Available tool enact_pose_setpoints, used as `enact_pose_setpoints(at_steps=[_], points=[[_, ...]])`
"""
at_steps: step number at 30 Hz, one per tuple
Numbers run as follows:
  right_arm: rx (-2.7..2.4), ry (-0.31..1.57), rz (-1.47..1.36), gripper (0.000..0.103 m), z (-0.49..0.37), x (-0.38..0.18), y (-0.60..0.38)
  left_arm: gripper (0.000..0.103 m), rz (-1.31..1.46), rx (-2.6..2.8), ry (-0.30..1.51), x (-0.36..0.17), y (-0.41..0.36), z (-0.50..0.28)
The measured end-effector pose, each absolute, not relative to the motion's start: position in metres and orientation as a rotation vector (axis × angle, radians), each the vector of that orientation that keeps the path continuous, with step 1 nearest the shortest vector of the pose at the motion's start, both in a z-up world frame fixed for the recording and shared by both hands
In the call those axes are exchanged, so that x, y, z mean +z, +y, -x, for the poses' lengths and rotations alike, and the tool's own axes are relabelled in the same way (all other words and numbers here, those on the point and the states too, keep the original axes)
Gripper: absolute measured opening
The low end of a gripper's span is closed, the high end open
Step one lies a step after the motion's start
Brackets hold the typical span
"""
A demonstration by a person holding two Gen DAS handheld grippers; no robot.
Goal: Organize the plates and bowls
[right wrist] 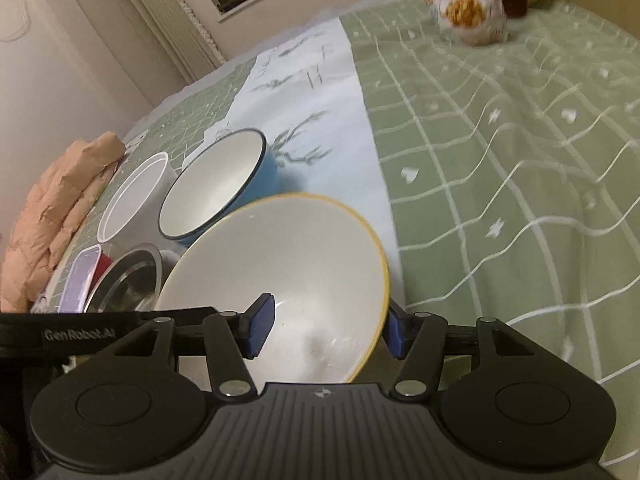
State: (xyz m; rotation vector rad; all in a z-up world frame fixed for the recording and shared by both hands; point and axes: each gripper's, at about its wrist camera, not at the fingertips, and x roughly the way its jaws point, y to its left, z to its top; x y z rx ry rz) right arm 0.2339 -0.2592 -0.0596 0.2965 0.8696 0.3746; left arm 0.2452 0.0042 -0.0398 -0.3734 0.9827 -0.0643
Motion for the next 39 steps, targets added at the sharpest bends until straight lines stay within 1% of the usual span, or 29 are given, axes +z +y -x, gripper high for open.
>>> enact_pose_setpoints(at_steps=[5,8,12,14,17,18,20,22,23,24,29,31,33,37,39], points=[[0.345,0.753,-0.201,0.058,-0.226,-0.029,-0.265,0.03,0.39,-0.038,0.918,-0.023,0.019,-0.243],[0.333,0.728,-0.169,0.059,-0.236,-0.012,-0.267,0.03,0.424,-0.005,0.889,-0.016,0.033,-0.246],[0.292,0.763,-0.138,0.066,-0.262,0.0,-0.27,0.03,0.477,0.078,0.876,-0.015,0.062,-0.252],[0.273,0.81,-0.114,0.067,-0.278,0.001,-0.271,0.029,0.497,0.108,0.855,-0.012,0.08,-0.255],[0.224,0.898,-0.059,0.072,-0.301,0.0,-0.266,0.03,0.515,0.132,0.828,-0.008,0.1,-0.26],[0.21,0.922,-0.037,0.072,-0.309,-0.001,-0.263,0.03,0.514,0.13,0.821,-0.006,0.103,-0.263],[0.204,0.929,-0.007,0.072,-0.316,0.0,-0.256,0.03,0.505,0.129,0.819,-0.005,0.11,-0.272],[0.215,0.927,0.002,0.077,-0.321,0.004,-0.247,0.03,0.498,0.119,0.829,-0.007,0.114,-0.282],[0.224,0.923,-0.004,0.082,-0.322,0.007,-0.243,0.03,0.496,0.115,0.837,-0.009,0.116,-0.288],[0.237,0.917,-0.01,0.085,-0.323,0.011,-0.238,0.03,0.493,0.113,0.845,-0.013,0.117,-0.293],[0.394,0.892,-0.043,0.086,-0.33,0.022,-0.21,0.03,0.458,0.106,0.899,-0.032,0.116,-0.316],[0.39,0.923,-0.039,0.082,-0.347,0.014,-0.196,0.03,0.448,0.095,0.915,-0.038,0.115,-0.322],[0.378,0.975,-0.038,0.063,-0.366,0.001,-0.184,0.03,0.441,0.094,0.924,-0.043,0.115,-0.327],[0.381,1.108,-0.081,0.049,-0.402,-0.036,-0.163,0.03,0.416,0.078,0.919,-0.044,0.113,-0.333],[0.406,1.163,-0.117,0.035,-0.412,-0.051,-0.155,0.029,0.401,0.069,0.92,-0.043,0.111,-0.335]])
